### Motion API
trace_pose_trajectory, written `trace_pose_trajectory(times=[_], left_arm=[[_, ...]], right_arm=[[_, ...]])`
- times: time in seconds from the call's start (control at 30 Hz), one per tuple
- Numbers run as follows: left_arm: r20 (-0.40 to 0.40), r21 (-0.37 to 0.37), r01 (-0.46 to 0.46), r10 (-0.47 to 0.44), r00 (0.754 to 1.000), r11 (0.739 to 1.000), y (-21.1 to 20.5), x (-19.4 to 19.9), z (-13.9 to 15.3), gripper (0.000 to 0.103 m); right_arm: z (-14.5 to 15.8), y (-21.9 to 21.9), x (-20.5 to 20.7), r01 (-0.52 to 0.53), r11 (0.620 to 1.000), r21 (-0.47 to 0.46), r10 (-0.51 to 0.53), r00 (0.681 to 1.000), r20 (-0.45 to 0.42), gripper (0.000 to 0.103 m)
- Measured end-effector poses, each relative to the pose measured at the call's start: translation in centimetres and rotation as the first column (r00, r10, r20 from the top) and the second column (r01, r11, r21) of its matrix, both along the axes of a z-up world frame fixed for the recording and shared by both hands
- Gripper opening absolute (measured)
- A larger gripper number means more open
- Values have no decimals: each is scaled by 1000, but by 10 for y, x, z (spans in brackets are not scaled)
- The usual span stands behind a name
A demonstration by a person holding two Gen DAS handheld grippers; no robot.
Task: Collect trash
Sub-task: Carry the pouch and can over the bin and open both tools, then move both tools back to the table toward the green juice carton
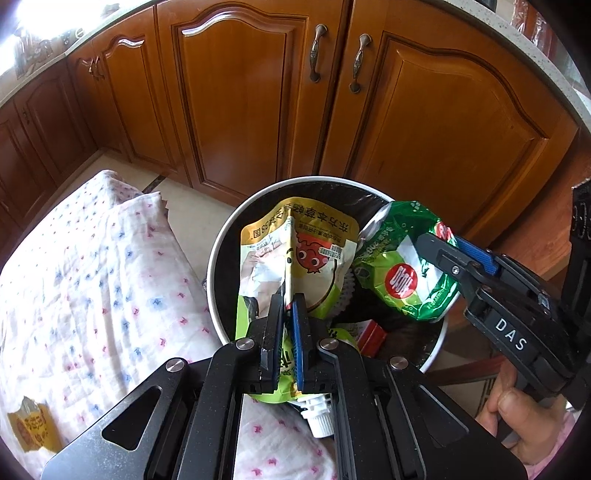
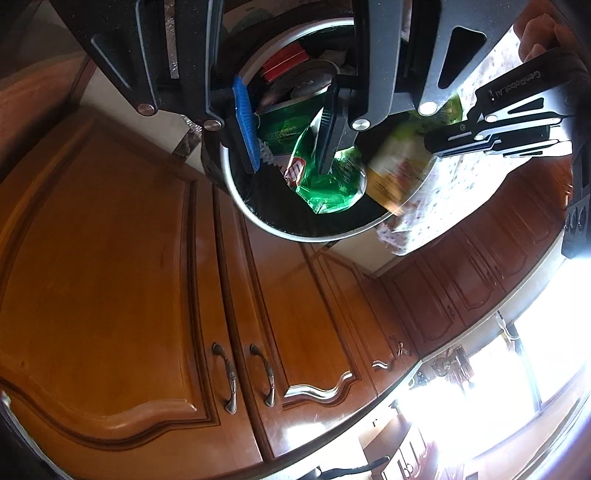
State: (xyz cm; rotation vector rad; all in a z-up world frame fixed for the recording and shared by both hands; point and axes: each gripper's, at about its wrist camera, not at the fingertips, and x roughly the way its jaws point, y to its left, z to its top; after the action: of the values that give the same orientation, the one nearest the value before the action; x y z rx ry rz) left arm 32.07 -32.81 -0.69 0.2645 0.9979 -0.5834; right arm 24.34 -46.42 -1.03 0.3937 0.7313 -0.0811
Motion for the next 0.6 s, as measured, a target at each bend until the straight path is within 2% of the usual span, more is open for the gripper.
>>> trace_pose_trajectory(times=[0.03,0.1,0.17,0.23,0.4,0.47,0.53,0.6], left_arm=[[0,5,-1,1,1000,1000,0,0,1,7],[-4,0,-3,3,1000,1000,3,-2,3,18],[18,-10,-17,18,1000,1000,10,-5,8,41],[34,-22,-30,30,999,999,18,-10,13,41],[33,-75,-78,81,996,994,50,-25,21,41],[23,-101,-94,97,995,990,65,-34,22,47],[14,-132,-115,118,993,985,82,-39,21,55],[18,-148,-142,146,989,979,98,-49,22,56]], right_arm=[[1,-1,0,2,1000,3,-2,1000,3,39],[5,-1,-5,12,1000,14,-12,1000,27,47],[11,-1,-14,21,999,27,-22,998,57,48],[14,0,-23,23,999,45,-27,996,82,52],[21,12,-46,21,996,92,-33,990,136,84],[22,20,-57,14,992,122,-33,987,155,92],[23,30,-66,10,992,127,-32,985,169,93],[23,43,-72,-6,991,134,-17,985,169,95]])
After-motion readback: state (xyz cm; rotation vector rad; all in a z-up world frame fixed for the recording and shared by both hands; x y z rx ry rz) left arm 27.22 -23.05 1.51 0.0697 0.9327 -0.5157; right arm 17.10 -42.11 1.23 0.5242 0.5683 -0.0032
